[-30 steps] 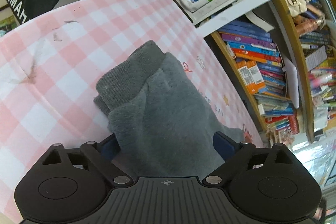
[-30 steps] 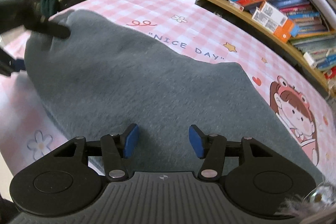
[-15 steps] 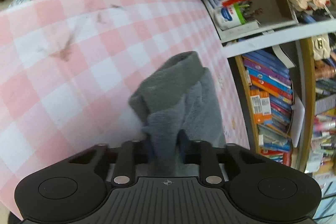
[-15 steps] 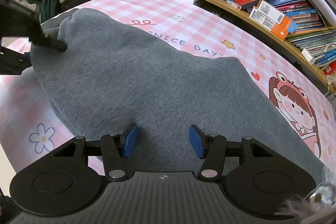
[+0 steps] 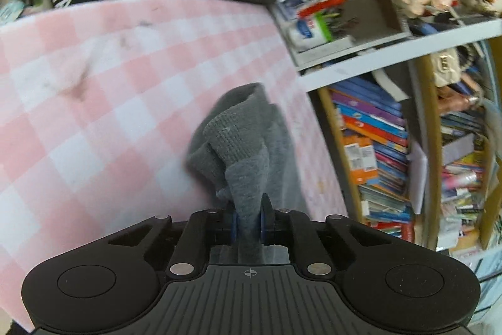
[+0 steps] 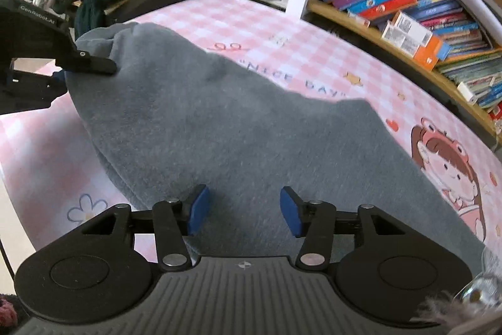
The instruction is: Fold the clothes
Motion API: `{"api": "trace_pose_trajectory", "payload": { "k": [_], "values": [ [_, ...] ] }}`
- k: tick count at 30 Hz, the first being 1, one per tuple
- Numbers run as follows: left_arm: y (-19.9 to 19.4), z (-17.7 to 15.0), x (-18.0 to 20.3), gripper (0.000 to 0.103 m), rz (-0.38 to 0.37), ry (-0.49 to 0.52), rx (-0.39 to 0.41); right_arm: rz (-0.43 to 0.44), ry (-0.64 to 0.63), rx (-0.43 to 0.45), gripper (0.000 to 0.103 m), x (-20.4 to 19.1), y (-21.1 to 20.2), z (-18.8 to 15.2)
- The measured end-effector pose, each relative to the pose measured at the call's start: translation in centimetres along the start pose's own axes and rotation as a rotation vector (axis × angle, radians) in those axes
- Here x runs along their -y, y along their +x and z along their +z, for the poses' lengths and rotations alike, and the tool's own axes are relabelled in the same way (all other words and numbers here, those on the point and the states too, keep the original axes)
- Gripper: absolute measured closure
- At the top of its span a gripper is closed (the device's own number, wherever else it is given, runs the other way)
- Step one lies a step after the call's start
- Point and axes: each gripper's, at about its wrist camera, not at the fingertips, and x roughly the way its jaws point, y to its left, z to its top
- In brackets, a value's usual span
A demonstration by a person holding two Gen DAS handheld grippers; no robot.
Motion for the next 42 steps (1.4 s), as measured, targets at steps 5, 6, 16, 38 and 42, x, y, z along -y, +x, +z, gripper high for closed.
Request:
{"api": "trace_pose_trajectory", "payload": {
  "k": [5,6,16,38,42],
  "values": [
    [0.7,0.0,-1.3,0.081,0.045,-0.039,-0.016,0.002,-0.012,-0.013,0.055,-0.1,0.2,0.1],
    [0.7,0.0,-1.5,0.081,0.035,-0.046,-0.013,0.000,-0.019,-0.014,0.055,-0.2,0.2,0.0],
    [1.3,-0.1,-0.7,0.089,0.048,-0.035,0.020,-0.024,-0.050,-0.018,0.055,-1.1,0.1,-0.3],
    [-2.2,-8.5,15.8,0.092,0.086,0.750,0.202,0.154,0.294,0.100,0.045,11.7,-3.2,-1.3],
    [-1.7,-10.8,18.2,0.092,0.111,0.838,0.205,0.188,0.428,0.113,0.042,15.9,-4.1,-2.8]
  ]
}}
